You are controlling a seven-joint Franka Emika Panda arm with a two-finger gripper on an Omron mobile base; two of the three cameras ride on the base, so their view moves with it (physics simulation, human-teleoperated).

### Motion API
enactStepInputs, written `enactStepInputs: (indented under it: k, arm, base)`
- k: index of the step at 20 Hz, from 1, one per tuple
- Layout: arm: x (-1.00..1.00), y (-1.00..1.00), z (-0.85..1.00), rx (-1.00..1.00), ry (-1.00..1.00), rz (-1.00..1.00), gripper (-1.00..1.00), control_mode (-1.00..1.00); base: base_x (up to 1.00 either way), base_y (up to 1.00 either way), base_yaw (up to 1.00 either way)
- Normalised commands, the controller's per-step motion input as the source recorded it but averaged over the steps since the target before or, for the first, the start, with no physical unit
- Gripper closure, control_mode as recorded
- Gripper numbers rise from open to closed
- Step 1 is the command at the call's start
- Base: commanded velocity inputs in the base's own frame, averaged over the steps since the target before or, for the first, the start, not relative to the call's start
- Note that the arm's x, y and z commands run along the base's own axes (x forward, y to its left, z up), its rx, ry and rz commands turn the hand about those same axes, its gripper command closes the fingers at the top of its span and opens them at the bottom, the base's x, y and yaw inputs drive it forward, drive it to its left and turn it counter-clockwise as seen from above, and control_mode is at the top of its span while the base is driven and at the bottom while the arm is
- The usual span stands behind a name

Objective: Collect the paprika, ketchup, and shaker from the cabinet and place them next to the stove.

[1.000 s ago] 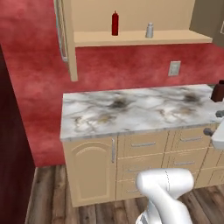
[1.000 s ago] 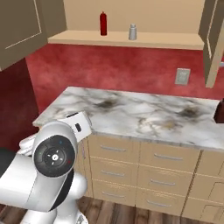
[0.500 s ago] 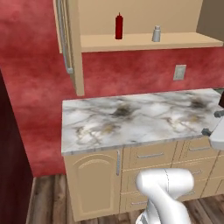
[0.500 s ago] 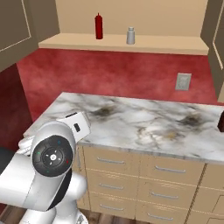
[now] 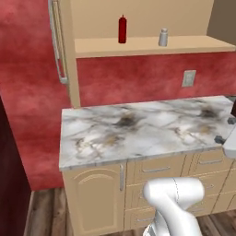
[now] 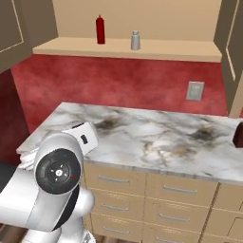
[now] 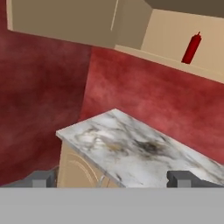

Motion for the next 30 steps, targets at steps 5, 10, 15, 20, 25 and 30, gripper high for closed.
enactStepInputs:
  k: [5,10,15,20,25,30]
  arm:
    - [0.0,0.0,0.0,0.0,0.0,0.0,-1.0,1.0]
    - [0.0,0.0,0.0,0.0,0.0,0.0,-1.0,1.0]
    - [0.0,0.0,0.0,0.0,0.0,0.0,-1.0,1.0]
    - [0.69,-0.01,0.37,0.02,0.0,0.0,-1.0,-1.0]
    - [0.77,0.0,0.71,0.01,0.0,0.0,-1.0,-1.0]
    - [0.27,0.0,0.75,0.01,0.0,0.0,-1.0,-1.0]
  base:
    - [0.78,-0.26,0.0]
    - [0.85,-0.25,0.0]
    - [0.86,-0.05,0.0]
    - [0.18,0.0,0.0]
    - [0.0,0.0,0.0]
    - [0.0,0.0,0.0]
